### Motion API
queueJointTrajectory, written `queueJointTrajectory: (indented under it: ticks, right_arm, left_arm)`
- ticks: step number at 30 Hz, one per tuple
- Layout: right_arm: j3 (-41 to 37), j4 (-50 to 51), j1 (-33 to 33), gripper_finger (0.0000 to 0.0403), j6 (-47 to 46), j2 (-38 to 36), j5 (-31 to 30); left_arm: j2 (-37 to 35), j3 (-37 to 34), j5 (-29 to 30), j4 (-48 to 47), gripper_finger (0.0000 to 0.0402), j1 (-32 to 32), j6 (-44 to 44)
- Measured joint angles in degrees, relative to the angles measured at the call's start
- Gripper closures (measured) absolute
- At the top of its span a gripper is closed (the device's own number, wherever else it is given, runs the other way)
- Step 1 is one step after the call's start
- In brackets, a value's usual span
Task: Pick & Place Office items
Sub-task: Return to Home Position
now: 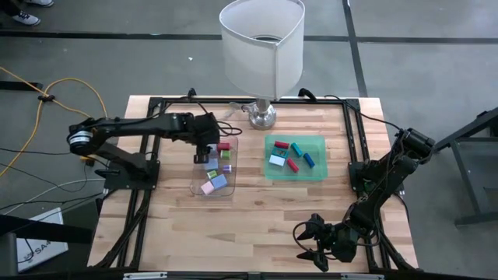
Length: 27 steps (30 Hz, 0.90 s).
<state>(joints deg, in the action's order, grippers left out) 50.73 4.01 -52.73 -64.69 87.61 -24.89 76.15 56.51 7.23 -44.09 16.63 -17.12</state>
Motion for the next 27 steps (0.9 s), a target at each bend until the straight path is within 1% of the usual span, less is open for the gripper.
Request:
queueJointTrajectory:
  ticks: [5, 12, 14, 20, 24, 27]
  right_arm:
    - [0.0, 0.0, 0.0, 0.0105, 0.0, 0.0, 0.0]
    - [0.0, 0.0, 0.0, 0.0105, 0.0, 0.0, 0.0]
    - [0.0, 0.0, 0.0, 0.0105, 0.0, 0.0, 0.0]
    - [0.0, 0.0, 0.0, 0.0105, 0.0, 0.0, 0.0]
    - [0.0, 0.0, 0.0, 0.0105, 0.0, 0.0, 0.0]
    - [0.0, 0.0, 0.0, 0.0105, 0.0, 0.0, 0.0]
  left_arm:
    - [-3.3, 0.0, 0.0, 0.0, 0.0229, -2.6, 0.5]
    - [-3.8, 0.0, -0.3, -0.3, 0.0229, -6.5, 3.5]
    - [-3.8, 0.0, -2.1, -0.2, 0.0229, -7.1, 5.1]
    - [-4.5, 0.0, -11.5, -1.2, 0.0229, -7.1, 9.1]
    - [-7.3, 0.0, -12.3, -1.4, 0.0229, -7.4, 10.2]
    - [-10.3, 0.0, -10.9, -1.4, 0.0229, -8.5, 10.4]
